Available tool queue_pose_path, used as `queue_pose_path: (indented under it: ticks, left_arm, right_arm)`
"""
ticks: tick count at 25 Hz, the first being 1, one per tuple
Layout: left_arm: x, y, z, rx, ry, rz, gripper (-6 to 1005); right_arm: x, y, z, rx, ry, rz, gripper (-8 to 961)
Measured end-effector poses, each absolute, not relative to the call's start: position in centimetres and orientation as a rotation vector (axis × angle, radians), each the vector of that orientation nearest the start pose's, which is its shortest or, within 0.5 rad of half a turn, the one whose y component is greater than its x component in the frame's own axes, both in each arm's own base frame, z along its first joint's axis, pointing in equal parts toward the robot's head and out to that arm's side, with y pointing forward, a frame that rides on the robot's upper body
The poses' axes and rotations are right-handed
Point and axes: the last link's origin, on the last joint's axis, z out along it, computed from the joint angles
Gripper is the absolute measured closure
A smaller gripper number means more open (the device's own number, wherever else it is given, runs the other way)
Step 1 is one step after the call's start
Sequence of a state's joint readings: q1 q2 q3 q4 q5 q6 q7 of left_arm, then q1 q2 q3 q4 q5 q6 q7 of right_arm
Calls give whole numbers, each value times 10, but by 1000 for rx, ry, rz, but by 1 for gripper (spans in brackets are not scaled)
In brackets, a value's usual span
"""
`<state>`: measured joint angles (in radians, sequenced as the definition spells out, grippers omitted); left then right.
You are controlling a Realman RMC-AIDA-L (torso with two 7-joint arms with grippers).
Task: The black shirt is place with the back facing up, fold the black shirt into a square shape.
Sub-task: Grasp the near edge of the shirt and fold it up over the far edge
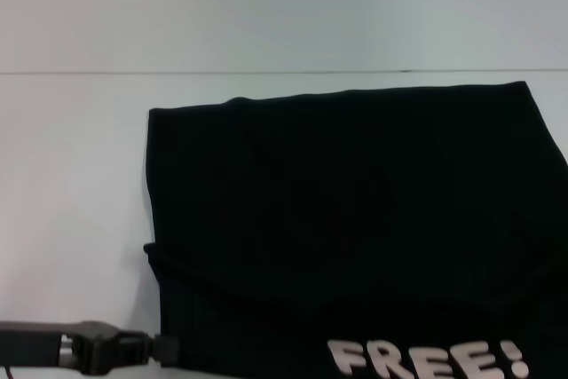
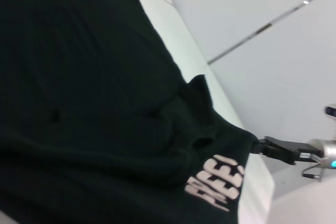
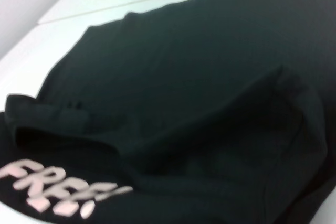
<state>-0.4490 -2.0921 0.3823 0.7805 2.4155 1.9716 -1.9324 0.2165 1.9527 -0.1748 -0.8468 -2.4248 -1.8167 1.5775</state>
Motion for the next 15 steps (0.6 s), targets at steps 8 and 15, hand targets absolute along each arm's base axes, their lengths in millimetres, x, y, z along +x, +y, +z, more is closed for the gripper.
queue_pose_path:
  ticks: [8,15]
  left_arm:
    - [-287,269,29,-2702,-1572,-750,999]
    - [-260,354,34,-2559,-1506,-712,999]
  right_arm:
    - [395,199,133,-2272,1215,529,903]
    - [372,279,142,-2221,1126,539,903]
